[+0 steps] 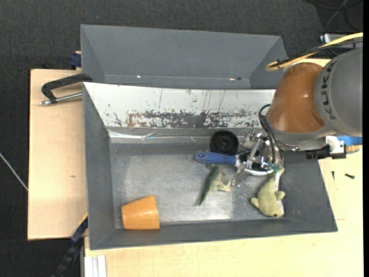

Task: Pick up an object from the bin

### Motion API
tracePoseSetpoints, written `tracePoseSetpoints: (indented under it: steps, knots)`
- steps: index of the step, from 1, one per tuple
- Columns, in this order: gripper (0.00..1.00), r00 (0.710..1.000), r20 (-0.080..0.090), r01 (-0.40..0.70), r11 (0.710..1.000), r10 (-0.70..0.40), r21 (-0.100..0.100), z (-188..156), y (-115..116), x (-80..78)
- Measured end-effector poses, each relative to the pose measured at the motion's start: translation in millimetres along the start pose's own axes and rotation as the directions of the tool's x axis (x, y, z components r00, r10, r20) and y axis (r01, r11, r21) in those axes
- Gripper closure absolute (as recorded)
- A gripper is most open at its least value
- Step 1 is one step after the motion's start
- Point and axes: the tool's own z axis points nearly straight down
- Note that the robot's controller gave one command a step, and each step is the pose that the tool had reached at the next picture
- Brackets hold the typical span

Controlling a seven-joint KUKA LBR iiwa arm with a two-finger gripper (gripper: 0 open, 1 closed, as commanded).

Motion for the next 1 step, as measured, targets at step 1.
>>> tracePoseSetpoints:
  steps: [1]
  knots:
    - [0.0,0.962,-0.011,-0.272,0.962,0.272,0.017,-1.1,39.3,1.2]
